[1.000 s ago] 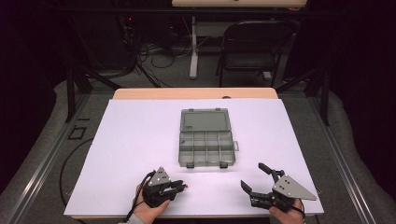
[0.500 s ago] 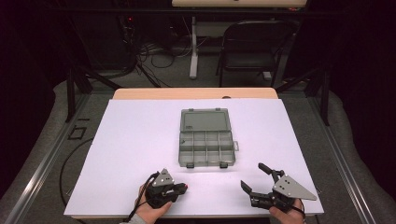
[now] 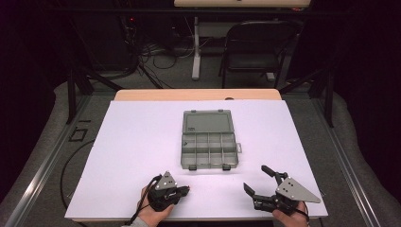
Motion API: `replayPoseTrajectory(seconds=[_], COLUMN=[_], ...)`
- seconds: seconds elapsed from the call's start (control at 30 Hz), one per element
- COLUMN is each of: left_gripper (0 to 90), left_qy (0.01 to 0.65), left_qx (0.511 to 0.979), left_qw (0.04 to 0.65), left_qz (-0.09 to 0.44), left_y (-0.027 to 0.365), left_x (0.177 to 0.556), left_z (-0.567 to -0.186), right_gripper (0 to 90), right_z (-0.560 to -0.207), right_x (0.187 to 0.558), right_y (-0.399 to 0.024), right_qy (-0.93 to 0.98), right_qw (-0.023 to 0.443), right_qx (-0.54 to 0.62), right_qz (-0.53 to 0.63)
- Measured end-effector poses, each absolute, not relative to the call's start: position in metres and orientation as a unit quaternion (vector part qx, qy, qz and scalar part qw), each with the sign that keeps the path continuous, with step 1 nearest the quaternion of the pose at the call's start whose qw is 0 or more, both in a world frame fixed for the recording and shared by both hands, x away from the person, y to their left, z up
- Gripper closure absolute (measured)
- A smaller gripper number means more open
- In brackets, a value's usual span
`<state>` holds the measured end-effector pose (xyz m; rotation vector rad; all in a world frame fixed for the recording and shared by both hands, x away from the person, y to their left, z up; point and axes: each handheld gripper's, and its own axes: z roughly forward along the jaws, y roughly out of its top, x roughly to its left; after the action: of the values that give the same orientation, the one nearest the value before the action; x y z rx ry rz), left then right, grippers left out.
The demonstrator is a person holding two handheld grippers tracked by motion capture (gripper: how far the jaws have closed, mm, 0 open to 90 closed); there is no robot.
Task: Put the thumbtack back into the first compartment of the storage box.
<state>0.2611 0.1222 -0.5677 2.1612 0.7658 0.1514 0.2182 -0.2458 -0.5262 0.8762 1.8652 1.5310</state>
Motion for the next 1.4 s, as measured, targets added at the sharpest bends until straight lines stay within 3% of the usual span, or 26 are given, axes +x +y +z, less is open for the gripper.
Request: replayPoseTrajectory(seconds=[0.47, 0.87, 1.4], left_gripper=[85.7, 85.7, 85.7], left_qy=[0.312, 0.349, 0.382], left_qx=[0.847, 0.778, 0.734], left_qw=[0.428, 0.518, 0.554], left_qz=[0.049, 0.070, 0.093], left_y=[0.127, 0.163, 0.191], left_x=[0.261, 0.265, 0.272], left_z=[-0.561, -0.537, -0.528], right_gripper=[14.5, 14.5, 14.5], right_z=[-0.526, -0.526, -0.527], right_x=[0.219, 0.219, 0.219], right_y=[-0.246, -0.246, -0.246], right_qy=[0.698, 0.696, 0.699], right_qw=[0.282, 0.282, 0.282], right_qx=[0.329, 0.330, 0.327], right_qz=[0.571, 0.572, 0.569])
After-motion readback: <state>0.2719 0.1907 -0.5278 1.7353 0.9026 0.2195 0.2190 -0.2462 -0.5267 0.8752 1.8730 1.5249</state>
